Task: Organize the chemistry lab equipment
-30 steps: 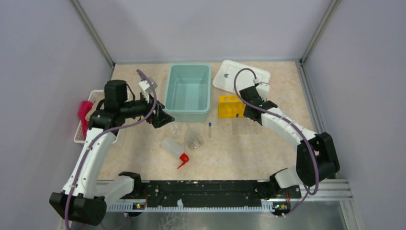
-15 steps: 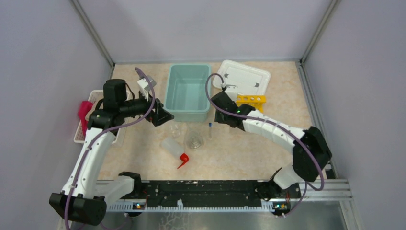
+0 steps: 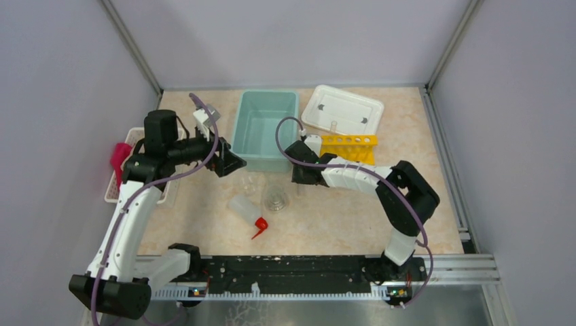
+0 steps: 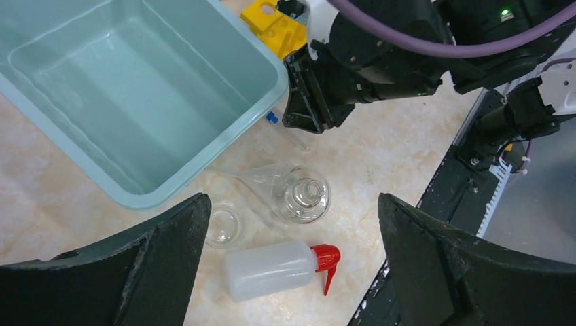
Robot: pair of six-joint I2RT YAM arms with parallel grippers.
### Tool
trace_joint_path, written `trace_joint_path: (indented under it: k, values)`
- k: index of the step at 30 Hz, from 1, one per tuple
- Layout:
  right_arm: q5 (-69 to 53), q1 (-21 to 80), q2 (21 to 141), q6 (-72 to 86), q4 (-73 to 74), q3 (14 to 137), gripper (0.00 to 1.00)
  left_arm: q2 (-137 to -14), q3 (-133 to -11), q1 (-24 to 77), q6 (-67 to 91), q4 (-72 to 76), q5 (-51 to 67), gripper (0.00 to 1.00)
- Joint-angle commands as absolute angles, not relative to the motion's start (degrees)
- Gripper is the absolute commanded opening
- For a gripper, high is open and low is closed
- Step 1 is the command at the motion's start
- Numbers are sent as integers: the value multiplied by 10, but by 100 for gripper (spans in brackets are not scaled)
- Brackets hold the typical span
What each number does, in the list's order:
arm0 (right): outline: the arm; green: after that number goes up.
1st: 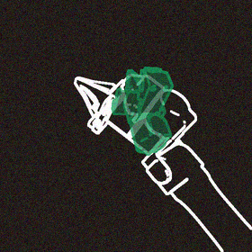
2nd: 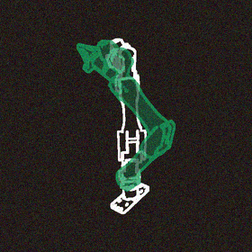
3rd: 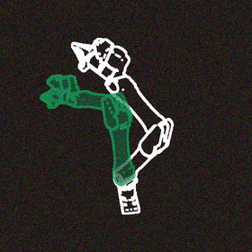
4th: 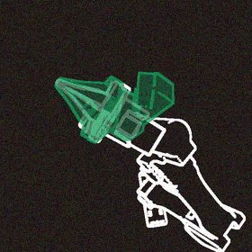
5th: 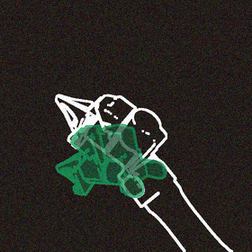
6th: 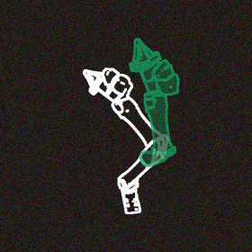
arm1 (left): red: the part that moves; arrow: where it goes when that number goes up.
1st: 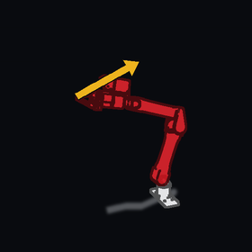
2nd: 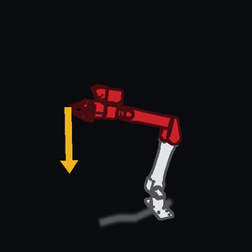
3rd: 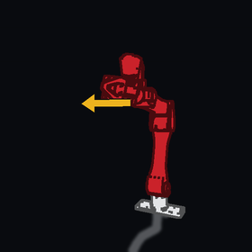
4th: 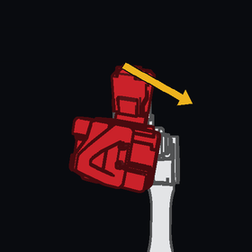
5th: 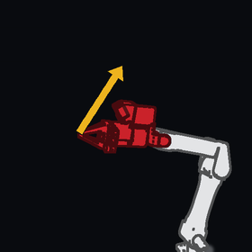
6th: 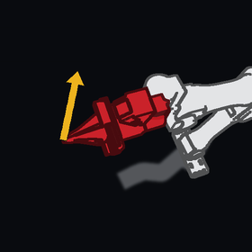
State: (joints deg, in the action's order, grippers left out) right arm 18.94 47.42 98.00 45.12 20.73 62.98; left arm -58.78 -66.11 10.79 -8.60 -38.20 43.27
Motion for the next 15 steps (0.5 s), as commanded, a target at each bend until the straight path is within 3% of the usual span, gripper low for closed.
trace_joint_path:
  k: [1,15]
  values:
    - [212,484,1004,481,169,622,30,-595,-691,106,-85,-386,440,99]
    - [260,495,1031,521,176,605,24,-603,-708,106,-87,-397,443,99]
